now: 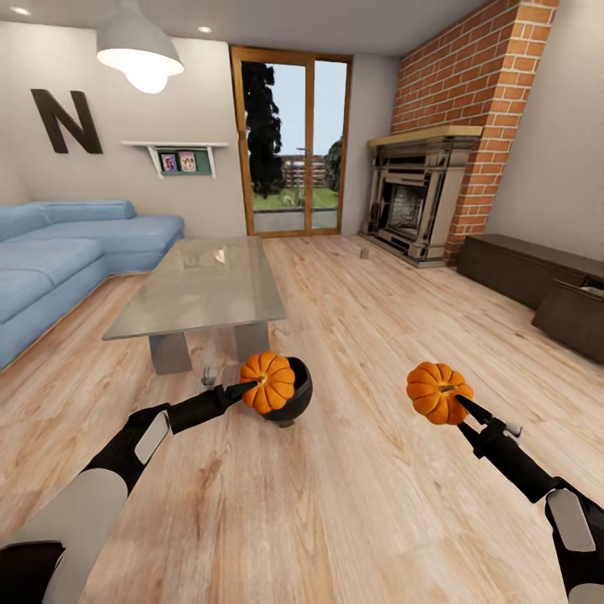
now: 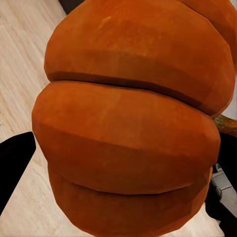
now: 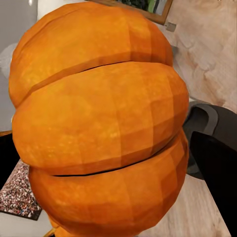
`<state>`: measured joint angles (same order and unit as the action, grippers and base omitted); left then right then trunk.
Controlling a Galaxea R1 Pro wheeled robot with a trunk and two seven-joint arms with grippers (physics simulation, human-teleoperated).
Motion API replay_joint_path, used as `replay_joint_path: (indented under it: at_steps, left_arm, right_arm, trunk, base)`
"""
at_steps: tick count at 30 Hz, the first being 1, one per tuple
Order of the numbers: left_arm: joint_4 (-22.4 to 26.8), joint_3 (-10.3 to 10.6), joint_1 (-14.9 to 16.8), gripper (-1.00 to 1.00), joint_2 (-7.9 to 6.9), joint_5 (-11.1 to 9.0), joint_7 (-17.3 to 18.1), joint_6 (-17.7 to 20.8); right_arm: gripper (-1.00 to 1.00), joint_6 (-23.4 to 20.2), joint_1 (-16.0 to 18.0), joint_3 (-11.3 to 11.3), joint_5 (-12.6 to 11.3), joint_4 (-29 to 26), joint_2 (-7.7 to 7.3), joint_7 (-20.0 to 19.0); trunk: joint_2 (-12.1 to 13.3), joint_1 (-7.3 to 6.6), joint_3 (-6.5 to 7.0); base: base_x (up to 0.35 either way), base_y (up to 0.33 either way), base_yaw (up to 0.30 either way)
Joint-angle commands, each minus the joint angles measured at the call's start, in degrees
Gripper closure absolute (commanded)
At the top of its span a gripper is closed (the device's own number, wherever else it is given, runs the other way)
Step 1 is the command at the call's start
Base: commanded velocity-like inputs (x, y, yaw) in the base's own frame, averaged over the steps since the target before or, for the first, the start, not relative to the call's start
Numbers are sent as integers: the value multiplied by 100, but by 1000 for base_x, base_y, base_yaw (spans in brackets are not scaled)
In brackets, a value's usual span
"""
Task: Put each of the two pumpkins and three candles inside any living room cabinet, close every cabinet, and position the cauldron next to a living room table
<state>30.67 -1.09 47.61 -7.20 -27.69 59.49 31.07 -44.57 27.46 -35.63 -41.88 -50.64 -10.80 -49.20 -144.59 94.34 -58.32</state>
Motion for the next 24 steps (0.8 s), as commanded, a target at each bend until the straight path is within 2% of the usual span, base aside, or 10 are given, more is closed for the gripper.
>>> replay_joint_path:
  at_steps: [1, 7, 14, 24]
  left_arm:
    - [1, -5, 3, 100, 0, -26, -8, 40]
    - [1, -5, 3, 100, -8, -37, 1, 40]
    - [7, -5, 3, 100, -8, -43, 5, 36]
    - [15, 2, 3, 100, -1, -40, -4, 17]
  right_arm:
    - [100, -37, 5, -8, -74, 1, 2, -11]
    - [100, -38, -3, -6, -225, 15, 0, -11]
    - [100, -50, -4, -6, -253, 37, -1, -5]
    - [100, -52, -115, -9, -259, 45, -9, 0]
  trunk:
    - [-2, -1, -2]
    - [-2, -1, 30]
    - [-2, -1, 77]
    - [-2, -1, 147]
  base:
    - [0, 0, -63]
    - [0, 0, -152]
    - [32, -23, -213]
    - [174, -181, -224]
